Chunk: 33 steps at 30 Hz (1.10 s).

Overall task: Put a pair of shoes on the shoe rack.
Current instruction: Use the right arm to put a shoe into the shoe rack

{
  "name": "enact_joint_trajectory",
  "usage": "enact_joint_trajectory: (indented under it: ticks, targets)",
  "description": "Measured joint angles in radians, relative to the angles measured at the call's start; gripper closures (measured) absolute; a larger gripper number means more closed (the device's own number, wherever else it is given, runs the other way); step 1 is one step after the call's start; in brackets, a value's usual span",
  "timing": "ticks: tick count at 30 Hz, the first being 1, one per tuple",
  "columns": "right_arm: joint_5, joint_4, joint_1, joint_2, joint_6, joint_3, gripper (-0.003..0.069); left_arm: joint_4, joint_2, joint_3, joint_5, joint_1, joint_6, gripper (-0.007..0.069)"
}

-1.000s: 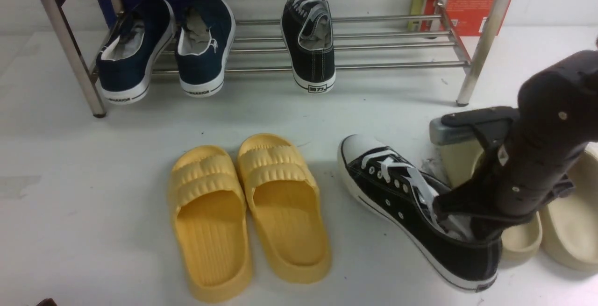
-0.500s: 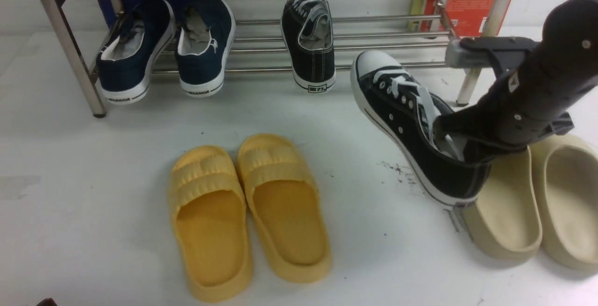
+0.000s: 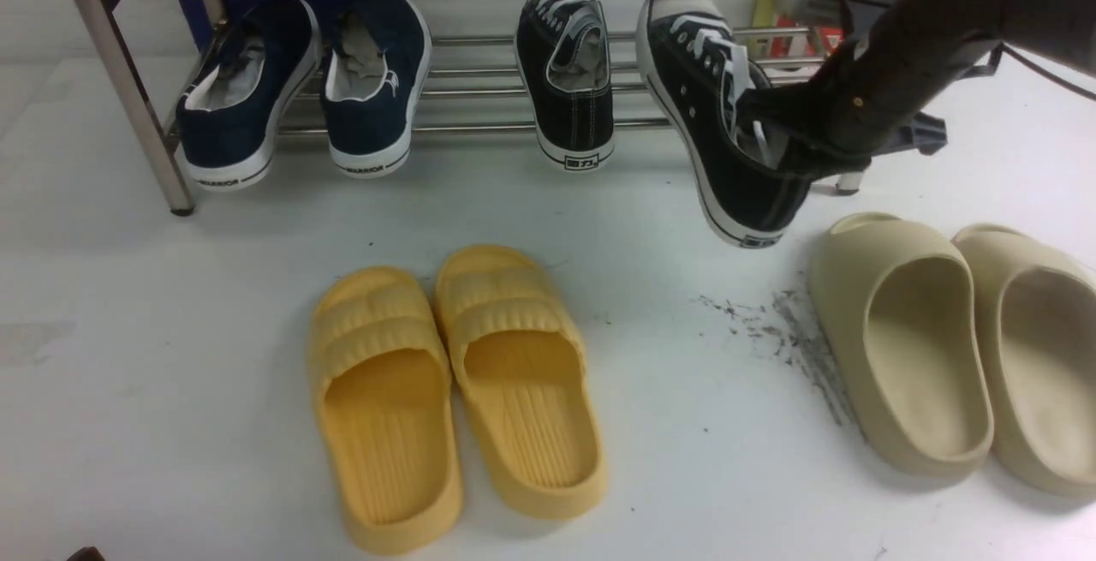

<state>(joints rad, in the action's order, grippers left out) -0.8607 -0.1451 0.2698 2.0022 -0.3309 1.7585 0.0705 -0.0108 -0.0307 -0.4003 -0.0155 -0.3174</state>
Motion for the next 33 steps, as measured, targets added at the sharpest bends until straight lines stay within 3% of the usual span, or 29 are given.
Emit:
enact_joint_trajectory:
  ticks: [16, 28, 33]
  targets:
    - [-0.078, -0.086, -0.030, 0.359, -0.016, 0.534, 0.0620, 0.000, 0.000, 0.000, 0.000, 0.000, 0.000, 0.0387]
    - [-0.112, -0.103, -0.030, 0.413, -0.039, 0.623, 0.0601, 0.000, 0.000, 0.000, 0.000, 0.000, 0.000, 0.0387]
    - [-0.106, -0.116, -0.030, 0.413, -0.039, 0.624, 0.0547, 0.000, 0.000, 0.000, 0.000, 0.000, 0.000, 0.0386]
